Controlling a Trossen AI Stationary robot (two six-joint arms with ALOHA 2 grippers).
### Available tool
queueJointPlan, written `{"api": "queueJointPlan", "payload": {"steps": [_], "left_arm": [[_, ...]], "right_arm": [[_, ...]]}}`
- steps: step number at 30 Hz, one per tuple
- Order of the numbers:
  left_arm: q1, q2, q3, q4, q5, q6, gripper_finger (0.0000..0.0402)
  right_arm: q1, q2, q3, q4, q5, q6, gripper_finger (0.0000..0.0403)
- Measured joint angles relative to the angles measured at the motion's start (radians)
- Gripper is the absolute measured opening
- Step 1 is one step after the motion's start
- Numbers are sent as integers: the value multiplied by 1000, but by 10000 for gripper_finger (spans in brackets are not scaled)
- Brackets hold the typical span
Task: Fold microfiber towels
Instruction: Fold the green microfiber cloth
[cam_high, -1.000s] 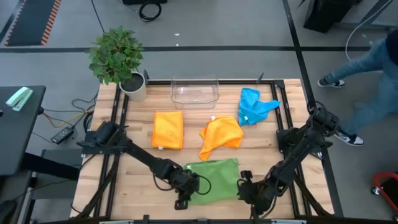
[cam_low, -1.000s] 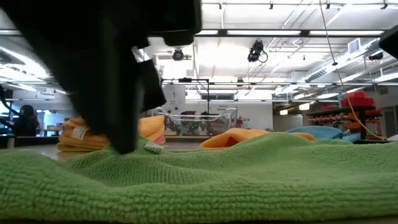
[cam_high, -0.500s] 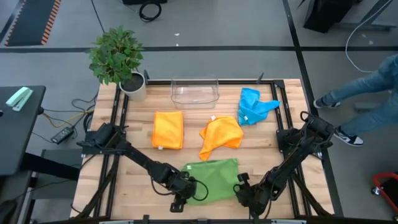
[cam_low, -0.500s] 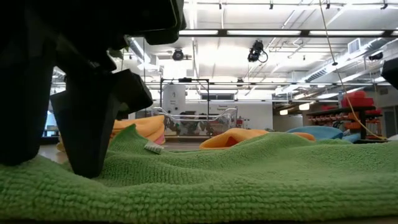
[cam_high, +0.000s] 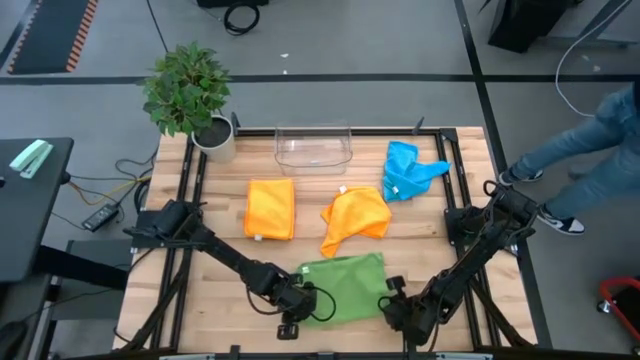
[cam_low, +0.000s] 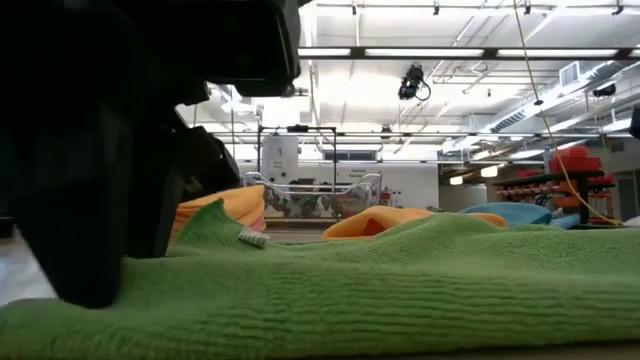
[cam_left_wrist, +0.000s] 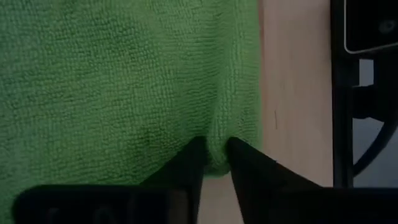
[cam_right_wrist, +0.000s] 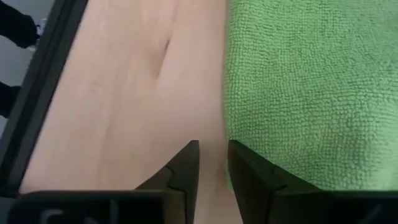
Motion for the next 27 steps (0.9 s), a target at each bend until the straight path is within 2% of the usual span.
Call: {"api": "queueJointPlan", "payload": {"steps": [5,7,9,14,18,21,24,27], "left_arm": [[-1,10,0,0,-1,-2,19],[-1,11,-2,12,0,-2,11],[-2,13,-2,32,1,10,20],[-2,-29,-6,17,3,57,116],[13,-81,-12,-45,0,53,207],[13,-133,-10,-29,-1,32,261],[-9,-155,-9,-18,-1,33,292],[-43,-157,-9,15,-21,45,300]], "right_arm": [[0,-5,0,-40,4,0,84],[1,-6,0,-42,6,0,79],[1,-6,0,-43,6,0,72],[-9,-6,0,-41,5,0,56],[-19,-6,0,-34,3,0,49],[-25,-6,0,-30,2,0,48],[-28,-6,0,-29,4,0,48],[-33,-5,0,-26,6,-3,48]]}}
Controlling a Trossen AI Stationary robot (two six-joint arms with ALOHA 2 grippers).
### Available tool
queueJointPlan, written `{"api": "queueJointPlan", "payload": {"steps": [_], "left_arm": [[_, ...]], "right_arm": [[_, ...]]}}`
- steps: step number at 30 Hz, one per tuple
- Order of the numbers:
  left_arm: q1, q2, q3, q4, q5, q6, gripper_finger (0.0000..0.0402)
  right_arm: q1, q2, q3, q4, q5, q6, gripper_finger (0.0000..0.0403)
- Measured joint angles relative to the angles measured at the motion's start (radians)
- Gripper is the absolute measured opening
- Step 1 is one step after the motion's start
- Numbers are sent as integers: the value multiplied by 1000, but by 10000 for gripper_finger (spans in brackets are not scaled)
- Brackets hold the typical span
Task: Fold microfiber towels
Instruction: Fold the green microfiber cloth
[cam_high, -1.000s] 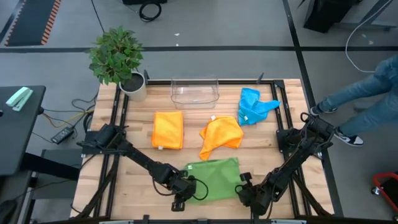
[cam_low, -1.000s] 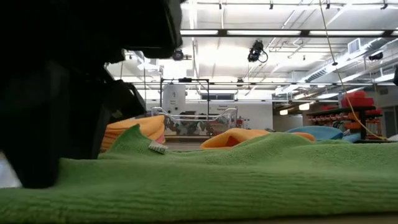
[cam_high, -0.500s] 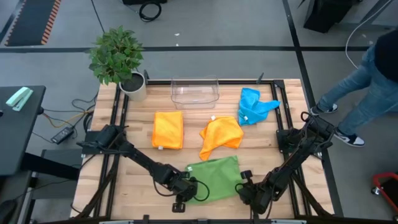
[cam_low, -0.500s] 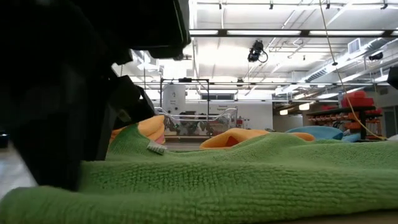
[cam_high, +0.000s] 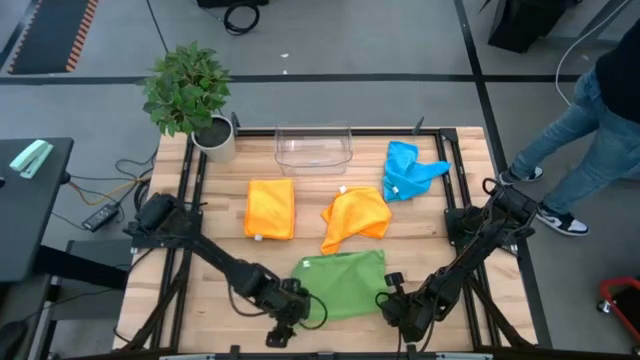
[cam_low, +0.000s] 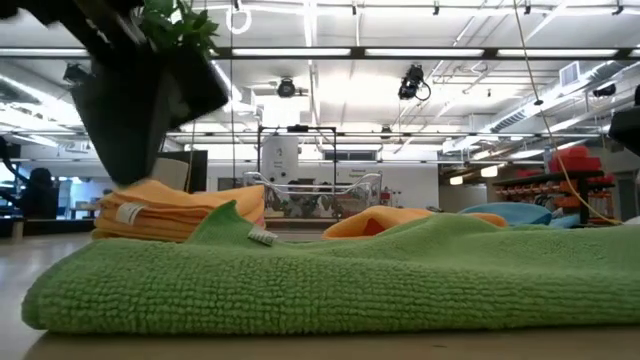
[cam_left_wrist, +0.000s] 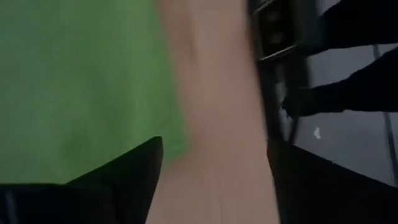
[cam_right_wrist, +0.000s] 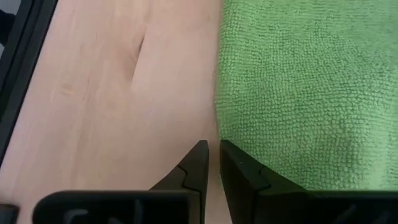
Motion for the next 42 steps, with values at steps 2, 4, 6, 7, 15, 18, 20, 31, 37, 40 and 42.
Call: {"api": "queueJointPlan", "payload": {"steps": [2,4,6,7,15,18,20,31,37,40,42], "left_arm": [[-30,8,1,48,-41,42,299],[-66,30,1,97,-100,111,294],[-96,53,1,112,-175,172,286],[-107,61,1,97,-221,185,282],[-110,94,1,62,-318,171,247],[-105,111,2,62,-313,176,234],[-104,124,2,60,-307,176,226],[-93,164,8,63,-309,143,136],[-92,161,8,40,-305,129,15],[-86,129,2,19,-293,104,13],[-79,89,-4,-19,-287,90,9]], "right_arm": [[-5,0,0,3,1,0,48],[-7,0,-1,9,1,0,48],[-7,1,-1,14,1,2,48],[-7,1,-1,16,2,2,48],[-7,2,-1,34,2,3,48],[-7,2,-1,34,3,3,48],[-7,2,-1,34,3,3,48],[-23,2,-1,34,3,26,48],[-22,2,-1,34,3,26,48],[-23,-22,-1,16,-31,32,48],[-28,-66,14,-34,-69,62,48]]}}
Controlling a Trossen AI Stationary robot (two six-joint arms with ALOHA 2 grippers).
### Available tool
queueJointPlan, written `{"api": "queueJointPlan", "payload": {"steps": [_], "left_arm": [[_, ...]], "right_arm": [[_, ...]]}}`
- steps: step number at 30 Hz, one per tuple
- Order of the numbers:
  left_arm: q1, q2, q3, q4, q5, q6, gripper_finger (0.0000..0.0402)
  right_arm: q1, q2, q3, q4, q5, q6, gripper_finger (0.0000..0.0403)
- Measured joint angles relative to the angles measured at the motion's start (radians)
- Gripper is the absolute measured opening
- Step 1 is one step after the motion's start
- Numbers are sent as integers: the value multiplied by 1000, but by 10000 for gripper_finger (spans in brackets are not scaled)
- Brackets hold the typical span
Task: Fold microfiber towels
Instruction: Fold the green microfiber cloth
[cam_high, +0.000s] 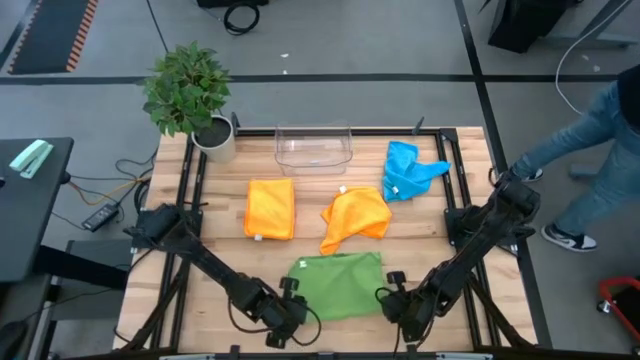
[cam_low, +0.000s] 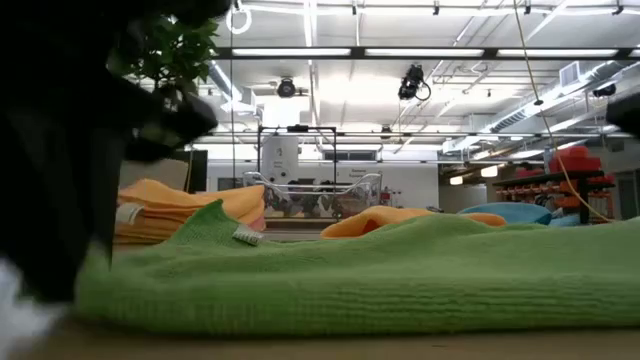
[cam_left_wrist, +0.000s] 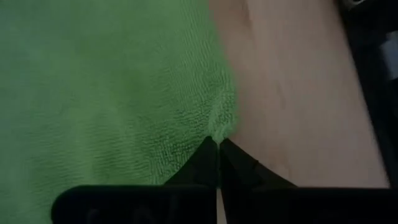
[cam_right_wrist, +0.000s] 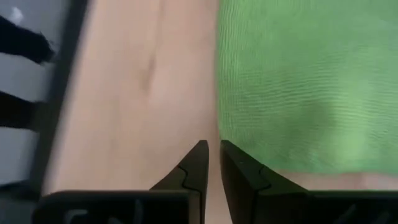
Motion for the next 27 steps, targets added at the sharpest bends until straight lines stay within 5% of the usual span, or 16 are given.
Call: {"api": "queueJointPlan", "payload": {"steps": [8,16,27], "left_arm": [[67,-166,3,-23,-24,-29,10],[129,-188,4,-11,-28,-58,15],[157,-226,6,21,-30,-69,17]], "right_arm": [[29,-185,14,-73,47,100,59],[62,-53,9,-4,57,-236,140],[32,-25,10,96,238,16,178]]}}
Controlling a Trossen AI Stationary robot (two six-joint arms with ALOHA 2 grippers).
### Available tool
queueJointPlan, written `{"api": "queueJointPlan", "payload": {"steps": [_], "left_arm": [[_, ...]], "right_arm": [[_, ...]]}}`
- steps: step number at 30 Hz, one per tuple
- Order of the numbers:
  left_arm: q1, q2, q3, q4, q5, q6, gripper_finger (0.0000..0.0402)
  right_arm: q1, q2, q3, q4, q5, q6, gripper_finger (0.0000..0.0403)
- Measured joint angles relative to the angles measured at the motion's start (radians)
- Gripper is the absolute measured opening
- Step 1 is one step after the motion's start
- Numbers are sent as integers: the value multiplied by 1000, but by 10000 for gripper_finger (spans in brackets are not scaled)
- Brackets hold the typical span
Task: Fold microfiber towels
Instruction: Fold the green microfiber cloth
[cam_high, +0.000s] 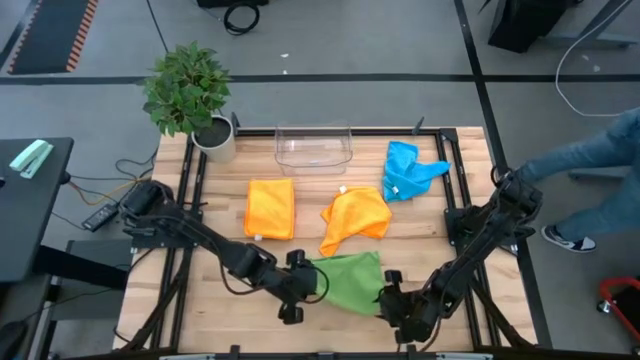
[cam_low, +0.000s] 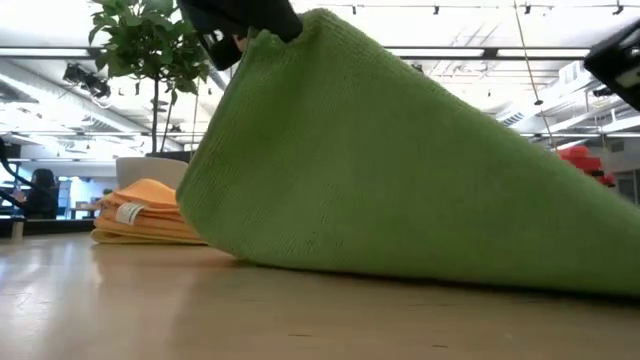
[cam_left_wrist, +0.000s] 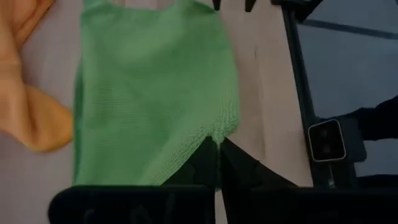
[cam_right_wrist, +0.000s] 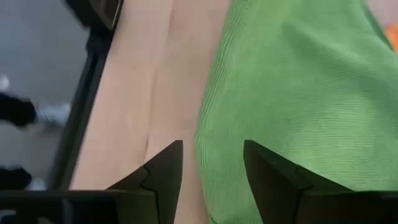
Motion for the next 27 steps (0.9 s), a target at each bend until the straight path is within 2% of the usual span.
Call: {"api": "queueJointPlan", "payload": {"steps": [4,9,15,19,27], "left_arm": [[25,-31,0,14,-2,-5,8],[51,-41,0,14,-1,-2,17],[51,-41,0,8,0,12,8],[51,-41,0,3,0,15,16],[55,-41,0,-14,0,17,9]], "right_arm": [[6,10,0,7,7,86,178],[29,61,0,7,19,89,178],[28,120,0,2,25,159,178],[34,160,0,7,28,207,178],[70,215,4,10,147,303,161]]}}
